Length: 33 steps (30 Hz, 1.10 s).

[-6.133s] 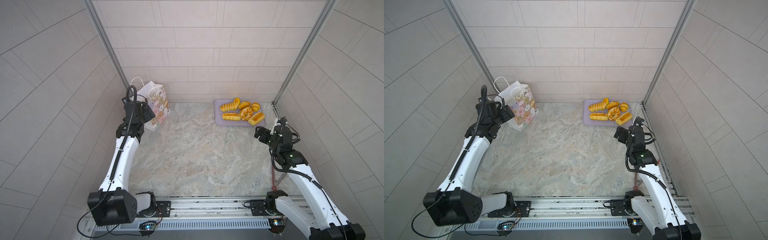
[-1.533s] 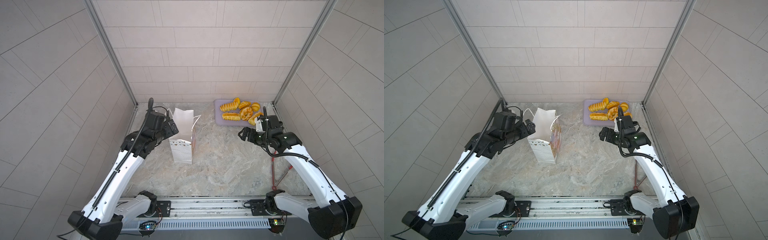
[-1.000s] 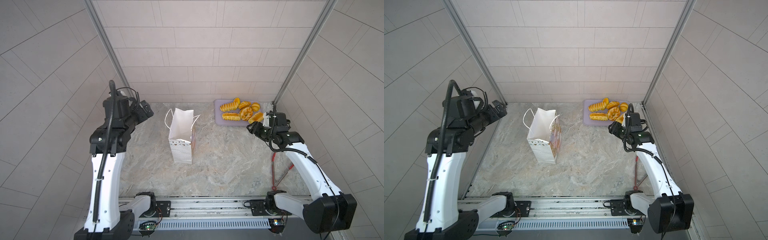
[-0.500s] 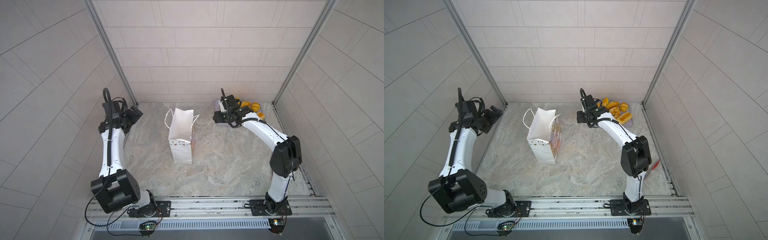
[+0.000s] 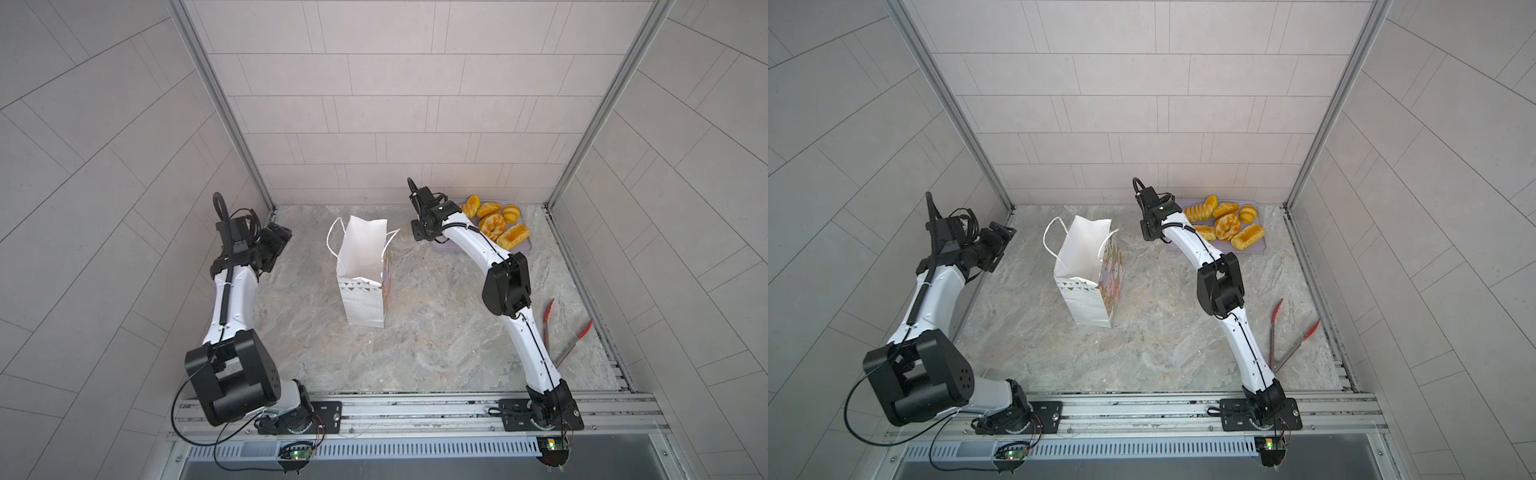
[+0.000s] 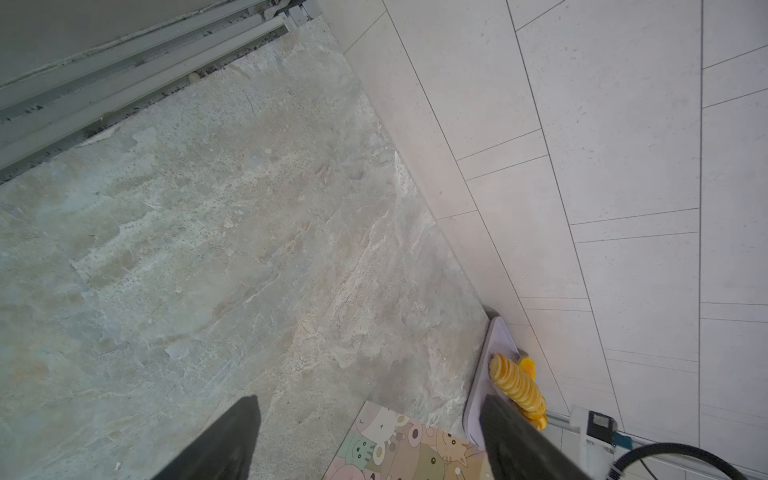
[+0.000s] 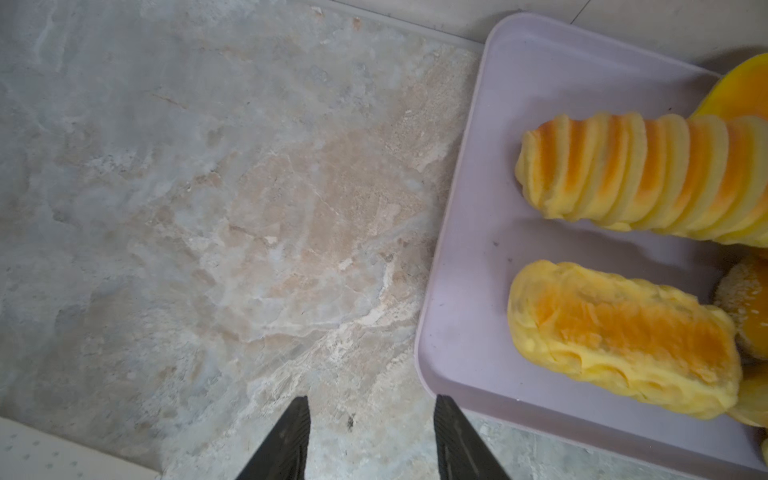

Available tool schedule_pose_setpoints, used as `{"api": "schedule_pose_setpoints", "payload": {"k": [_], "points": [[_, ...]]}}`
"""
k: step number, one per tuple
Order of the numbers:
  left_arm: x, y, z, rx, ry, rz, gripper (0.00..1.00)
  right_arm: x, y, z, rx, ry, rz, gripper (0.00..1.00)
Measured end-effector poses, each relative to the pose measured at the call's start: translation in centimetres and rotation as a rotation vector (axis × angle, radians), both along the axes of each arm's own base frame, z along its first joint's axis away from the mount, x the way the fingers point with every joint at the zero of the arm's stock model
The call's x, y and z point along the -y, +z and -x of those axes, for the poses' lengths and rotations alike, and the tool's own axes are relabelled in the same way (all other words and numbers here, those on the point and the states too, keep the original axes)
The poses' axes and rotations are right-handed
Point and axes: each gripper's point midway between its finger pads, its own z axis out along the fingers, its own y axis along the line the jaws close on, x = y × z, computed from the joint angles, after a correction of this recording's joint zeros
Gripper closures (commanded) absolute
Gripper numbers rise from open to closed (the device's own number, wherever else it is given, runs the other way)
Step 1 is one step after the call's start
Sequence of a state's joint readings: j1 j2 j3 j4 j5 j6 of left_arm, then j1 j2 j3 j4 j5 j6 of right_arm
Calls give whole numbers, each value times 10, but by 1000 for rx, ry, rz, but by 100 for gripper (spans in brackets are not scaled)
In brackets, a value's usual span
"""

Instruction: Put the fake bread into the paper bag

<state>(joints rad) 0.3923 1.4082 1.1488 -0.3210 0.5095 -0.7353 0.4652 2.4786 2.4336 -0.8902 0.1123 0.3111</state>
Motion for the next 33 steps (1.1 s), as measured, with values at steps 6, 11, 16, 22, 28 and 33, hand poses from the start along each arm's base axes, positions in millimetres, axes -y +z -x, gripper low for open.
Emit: {"api": "schedule_pose_setpoints", "payload": {"k": [6, 11, 16, 22, 28, 33], "points": [[2, 0, -2, 20, -7, 19, 12, 8, -19, -10, -17, -21, 21, 52], [5, 1, -3, 29, -14, 32, 13, 17, -32, -16, -28, -44, 28, 53], [6, 1, -5, 30, -21, 45, 14, 24, -45, -20, -42, -56, 33, 57], [6, -3, -6, 25, -23, 52, 14, 24, -61, -22, -62, -57, 40, 63], [7, -4, -8, 25, -27, 55, 15, 23, -76, -19, -87, -64, 38, 75], [8, -4, -8, 27, -32, 58, 15, 27, -79, -18, -100, -93, 35, 92]]}}
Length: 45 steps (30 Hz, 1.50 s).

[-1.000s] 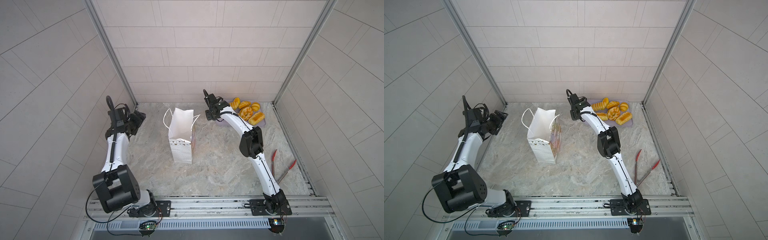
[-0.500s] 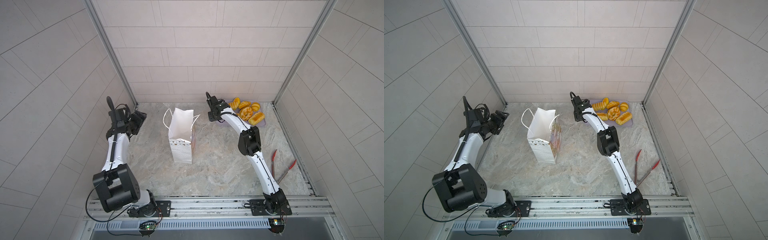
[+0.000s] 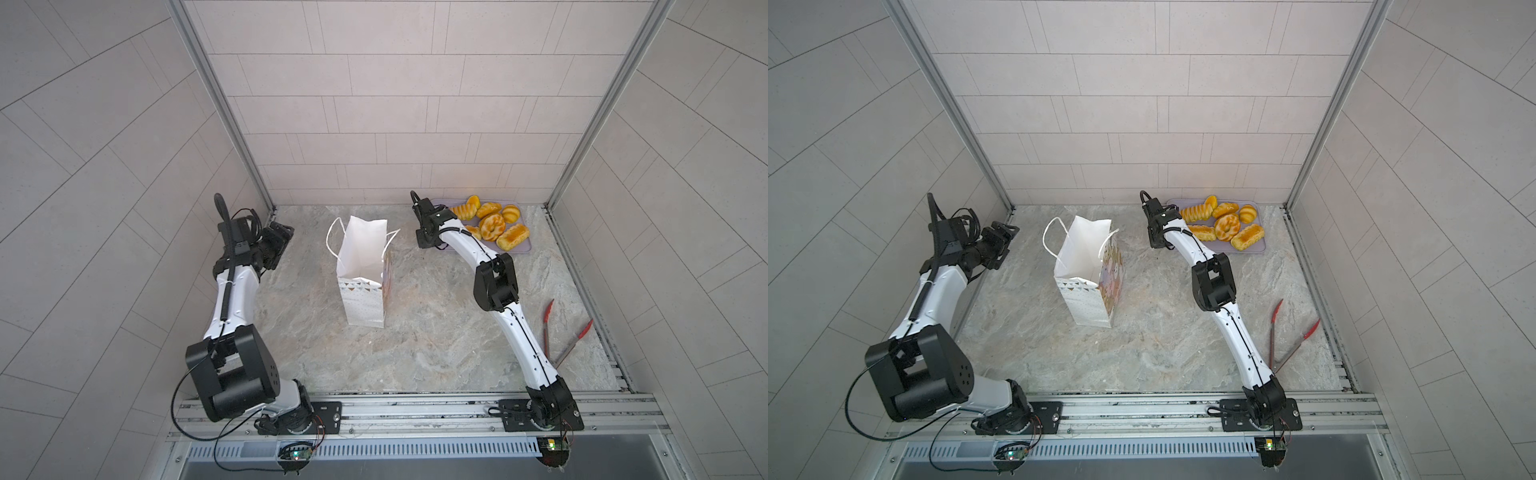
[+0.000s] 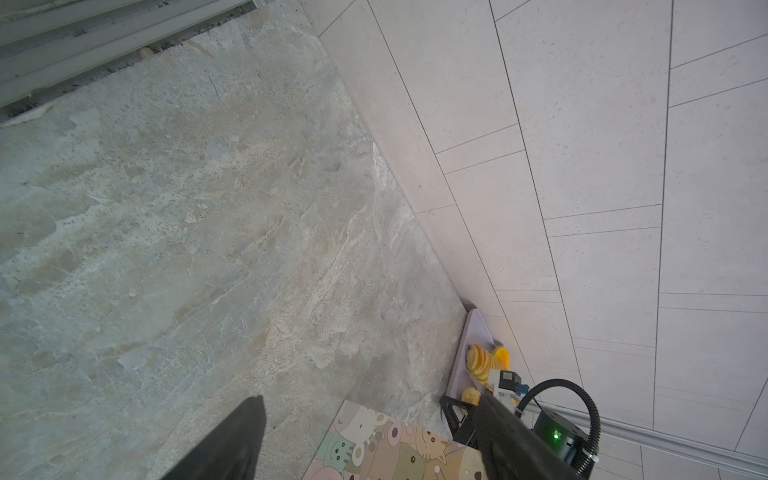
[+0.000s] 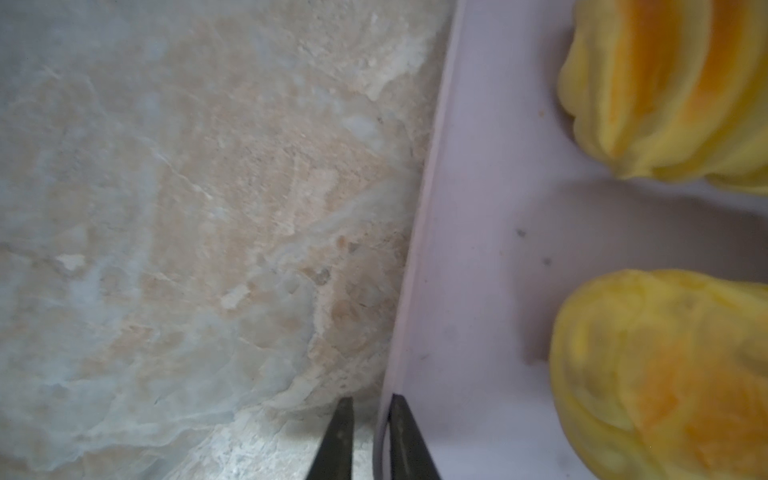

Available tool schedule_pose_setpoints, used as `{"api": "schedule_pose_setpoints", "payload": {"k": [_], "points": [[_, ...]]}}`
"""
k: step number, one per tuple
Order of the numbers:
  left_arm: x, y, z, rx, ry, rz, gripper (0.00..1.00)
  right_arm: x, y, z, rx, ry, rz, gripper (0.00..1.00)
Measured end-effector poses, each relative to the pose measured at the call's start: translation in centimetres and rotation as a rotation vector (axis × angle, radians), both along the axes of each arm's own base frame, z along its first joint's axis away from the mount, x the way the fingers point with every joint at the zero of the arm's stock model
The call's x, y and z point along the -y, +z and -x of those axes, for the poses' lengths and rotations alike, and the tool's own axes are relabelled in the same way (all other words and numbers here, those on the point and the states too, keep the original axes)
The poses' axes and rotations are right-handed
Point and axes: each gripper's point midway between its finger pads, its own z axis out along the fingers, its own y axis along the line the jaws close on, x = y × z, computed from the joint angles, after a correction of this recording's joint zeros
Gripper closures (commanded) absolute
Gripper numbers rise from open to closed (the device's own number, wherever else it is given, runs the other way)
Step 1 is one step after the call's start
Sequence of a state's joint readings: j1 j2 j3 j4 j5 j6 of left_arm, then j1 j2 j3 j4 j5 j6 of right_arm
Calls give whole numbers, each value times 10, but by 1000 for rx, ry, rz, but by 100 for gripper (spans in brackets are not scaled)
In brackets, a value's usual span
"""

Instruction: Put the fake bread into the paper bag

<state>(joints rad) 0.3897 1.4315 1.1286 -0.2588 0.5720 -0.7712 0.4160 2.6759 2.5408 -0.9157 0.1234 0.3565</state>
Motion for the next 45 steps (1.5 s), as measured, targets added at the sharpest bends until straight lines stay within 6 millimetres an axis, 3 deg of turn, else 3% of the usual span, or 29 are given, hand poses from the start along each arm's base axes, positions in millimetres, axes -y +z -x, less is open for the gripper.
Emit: {"api": "schedule_pose_setpoints", "payload": {"k": [4, 9, 14, 25, 34, 45], "points": [[1, 0, 0, 1, -3, 8, 15, 0, 0, 1, 6, -27, 5, 100], [3, 0, 0, 0, -5, 19, 15, -2, -2, 6, 5, -56, 6, 100], [6, -1, 2, 2, -5, 30, 15, -5, -2, 26, -33, -57, 12, 100], [16, 5, 6, 26, -25, 45, 15, -16, -7, 119, -111, -20, -8, 100], [22, 10, 11, 39, -39, 49, 15, -33, -9, 178, -105, -45, -89, 100], [30, 19, 18, 60, -54, 44, 15, -47, -9, 235, -120, -94, -172, 100]]}}
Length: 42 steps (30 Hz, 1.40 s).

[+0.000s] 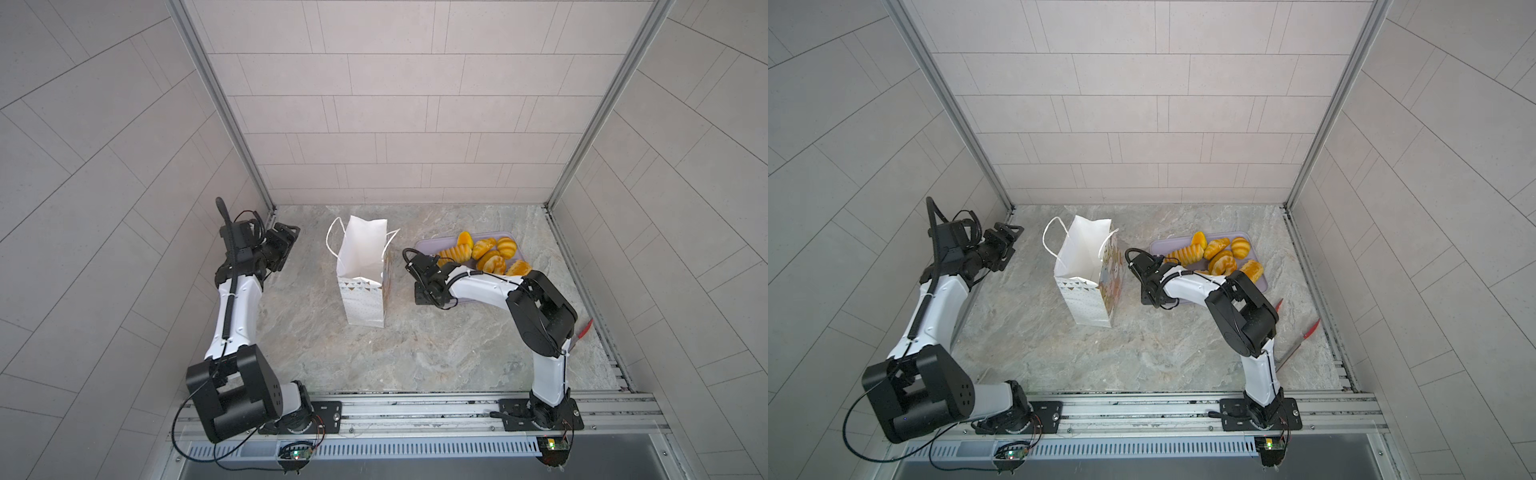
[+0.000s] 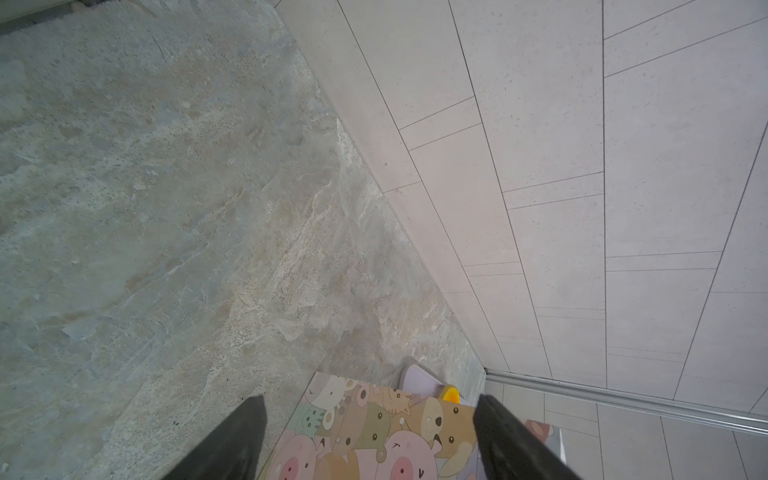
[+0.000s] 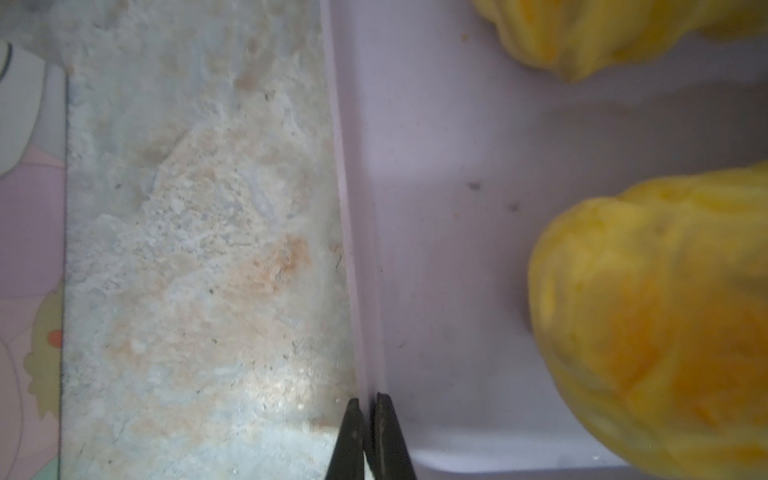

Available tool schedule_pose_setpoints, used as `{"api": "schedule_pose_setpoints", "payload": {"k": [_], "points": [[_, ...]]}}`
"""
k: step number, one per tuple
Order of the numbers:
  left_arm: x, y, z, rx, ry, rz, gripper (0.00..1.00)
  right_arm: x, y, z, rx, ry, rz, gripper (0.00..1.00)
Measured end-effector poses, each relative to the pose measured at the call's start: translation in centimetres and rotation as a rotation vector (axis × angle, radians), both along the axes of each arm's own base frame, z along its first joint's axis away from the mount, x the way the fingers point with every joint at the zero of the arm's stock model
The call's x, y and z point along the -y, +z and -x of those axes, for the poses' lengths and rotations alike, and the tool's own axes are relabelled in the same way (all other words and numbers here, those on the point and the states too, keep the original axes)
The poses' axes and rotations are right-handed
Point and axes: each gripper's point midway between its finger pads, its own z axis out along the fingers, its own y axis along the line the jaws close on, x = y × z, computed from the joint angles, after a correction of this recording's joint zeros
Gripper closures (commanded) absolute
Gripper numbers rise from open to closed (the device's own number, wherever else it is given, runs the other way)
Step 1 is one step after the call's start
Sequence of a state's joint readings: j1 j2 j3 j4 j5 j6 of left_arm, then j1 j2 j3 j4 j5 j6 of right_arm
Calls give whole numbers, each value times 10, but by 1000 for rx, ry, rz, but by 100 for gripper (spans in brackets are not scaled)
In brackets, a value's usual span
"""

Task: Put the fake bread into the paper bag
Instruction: 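Grip the lilac tray rim with the right gripper and drag it toward the bag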

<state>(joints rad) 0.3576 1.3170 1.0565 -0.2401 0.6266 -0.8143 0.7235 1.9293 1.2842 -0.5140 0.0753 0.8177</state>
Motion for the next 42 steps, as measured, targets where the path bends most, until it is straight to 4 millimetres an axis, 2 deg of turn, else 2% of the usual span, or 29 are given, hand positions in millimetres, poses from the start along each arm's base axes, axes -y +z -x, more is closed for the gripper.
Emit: {"api": "schedule_pose_setpoints", "payload": {"k": [7, 12, 22, 28, 30, 35, 42], "points": [[2, 3, 6, 5, -2, -4, 15, -13, 0, 30, -7, -22, -34, 100], [4, 2, 10, -4, -2, -1, 15, -18, 0, 44, -2, -44, -67, 100], [5, 1, 14, -11, -4, -5, 15, -35, 11, 54, 20, -62, -135, 99], [5, -3, 16, -26, -7, -8, 14, -43, 16, 52, 22, -72, -175, 66], [5, -4, 16, -29, -7, -8, 13, -50, 22, 50, 33, -70, -194, 60], [5, -4, 16, -31, -6, -10, 12, -66, 43, 47, 71, -44, -229, 57], [5, -4, 17, -32, -3, -12, 8, -60, 72, 51, 125, -39, -236, 53]]}}
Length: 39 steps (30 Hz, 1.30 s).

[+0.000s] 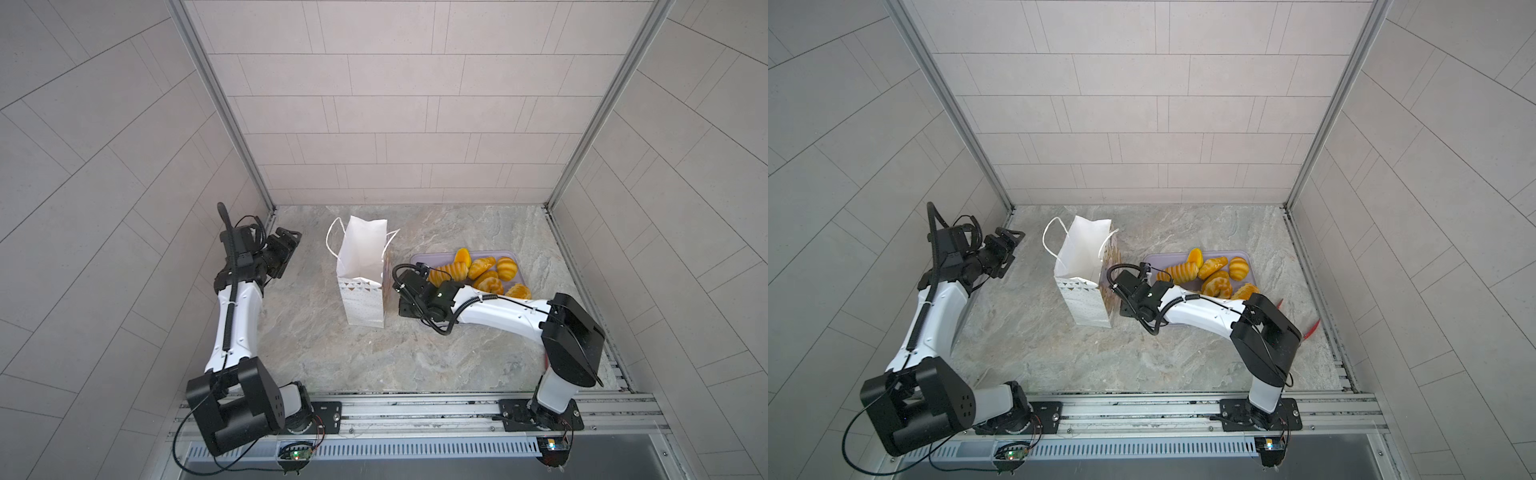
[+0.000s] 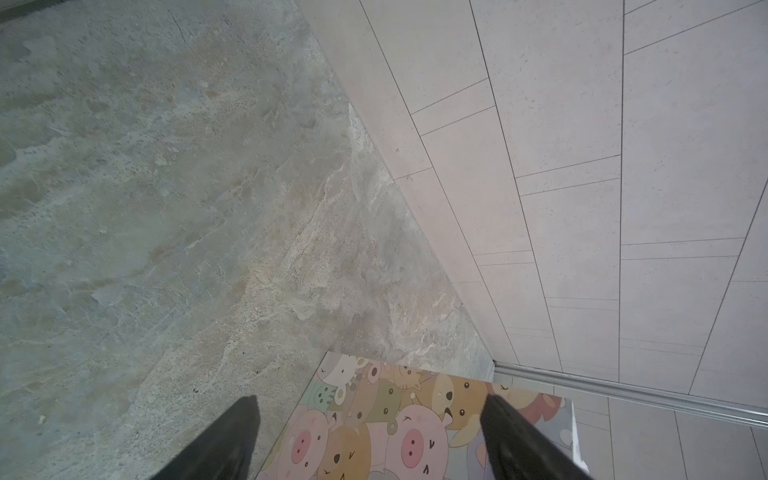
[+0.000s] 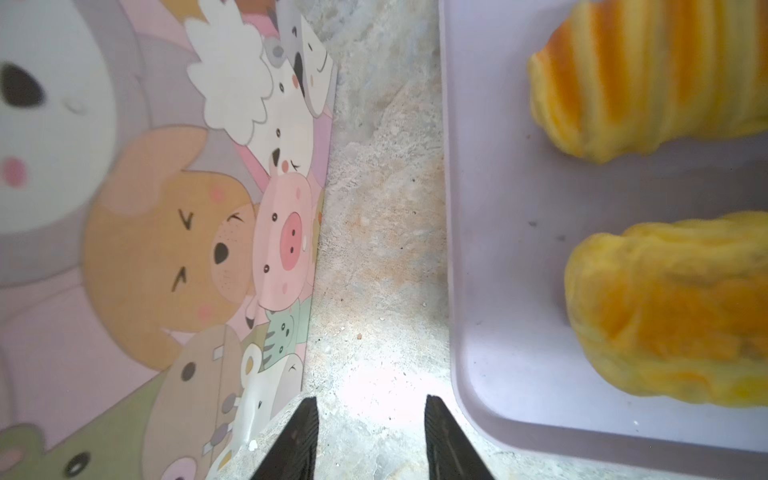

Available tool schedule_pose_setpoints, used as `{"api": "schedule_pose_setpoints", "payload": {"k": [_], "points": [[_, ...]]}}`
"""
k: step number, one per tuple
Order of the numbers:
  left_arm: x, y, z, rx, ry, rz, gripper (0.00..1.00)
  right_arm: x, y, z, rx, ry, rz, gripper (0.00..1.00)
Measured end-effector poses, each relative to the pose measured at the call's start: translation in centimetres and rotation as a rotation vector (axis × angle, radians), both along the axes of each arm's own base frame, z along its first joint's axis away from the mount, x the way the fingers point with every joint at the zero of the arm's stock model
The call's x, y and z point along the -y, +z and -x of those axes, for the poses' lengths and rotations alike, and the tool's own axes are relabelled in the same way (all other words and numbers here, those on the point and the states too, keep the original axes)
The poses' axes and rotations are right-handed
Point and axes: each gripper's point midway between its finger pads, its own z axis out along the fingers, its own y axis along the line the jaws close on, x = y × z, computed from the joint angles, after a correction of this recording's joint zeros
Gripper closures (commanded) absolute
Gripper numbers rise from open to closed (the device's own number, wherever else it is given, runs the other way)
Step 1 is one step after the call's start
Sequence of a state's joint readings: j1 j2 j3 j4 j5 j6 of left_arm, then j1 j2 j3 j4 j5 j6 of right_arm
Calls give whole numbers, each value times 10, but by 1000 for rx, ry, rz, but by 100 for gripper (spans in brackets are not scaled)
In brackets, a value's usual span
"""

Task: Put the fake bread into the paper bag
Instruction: 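Open the right gripper off the tray and raise it away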

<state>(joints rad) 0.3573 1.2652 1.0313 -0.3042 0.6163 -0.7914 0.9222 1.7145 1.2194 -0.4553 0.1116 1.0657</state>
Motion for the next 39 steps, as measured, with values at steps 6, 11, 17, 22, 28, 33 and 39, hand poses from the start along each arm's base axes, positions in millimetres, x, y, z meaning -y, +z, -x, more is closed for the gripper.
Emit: {"api": "schedule_pose_setpoints", "payload": {"k": [6, 11, 17, 22, 28, 33, 39], "points": [[3, 6, 3, 16, -4, -9, 6, 19, 33, 0, 73, -4, 26, 45], [17, 10, 15, 22, -44, -47, 2, 59, 78, 5, 200, -31, 63, 15], [35, 4, 45, -4, -110, -107, 1, 149, 136, 12, 365, -158, 97, 1], [43, -10, 63, -46, -153, -107, 1, 250, 137, 22, 341, -396, 153, 9], [48, -14, 65, -58, -183, -92, 0, 331, 79, 67, 145, -623, 228, 6], [52, -20, 61, -75, -206, -66, 0, 365, 33, 103, -4, -793, 232, 4], [56, -26, 58, -91, -228, -36, 0, 384, -14, 131, -163, -946, 193, 8]]}}
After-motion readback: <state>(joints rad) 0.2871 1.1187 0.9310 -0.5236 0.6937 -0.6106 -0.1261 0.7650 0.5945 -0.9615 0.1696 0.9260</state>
